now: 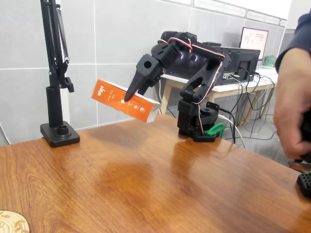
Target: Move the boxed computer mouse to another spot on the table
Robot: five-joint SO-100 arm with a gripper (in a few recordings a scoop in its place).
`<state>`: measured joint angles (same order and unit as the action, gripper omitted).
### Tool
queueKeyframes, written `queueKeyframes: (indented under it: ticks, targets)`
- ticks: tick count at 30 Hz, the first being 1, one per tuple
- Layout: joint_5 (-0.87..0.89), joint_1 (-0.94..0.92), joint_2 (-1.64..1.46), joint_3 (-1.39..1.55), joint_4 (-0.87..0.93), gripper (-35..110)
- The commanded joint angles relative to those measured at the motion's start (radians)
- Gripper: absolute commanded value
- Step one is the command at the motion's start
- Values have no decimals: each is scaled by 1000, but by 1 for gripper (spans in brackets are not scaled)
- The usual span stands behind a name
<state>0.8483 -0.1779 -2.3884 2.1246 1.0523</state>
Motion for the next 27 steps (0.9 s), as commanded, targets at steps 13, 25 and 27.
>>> queueKeyframes:
  ticks: [13, 25, 27]
  targets:
    - [-54, -69, 449, -167, -143, 51]
    - [-83, -57, 417, -114, -152, 103]
    - [-81, -54, 420, -124, -133, 104]
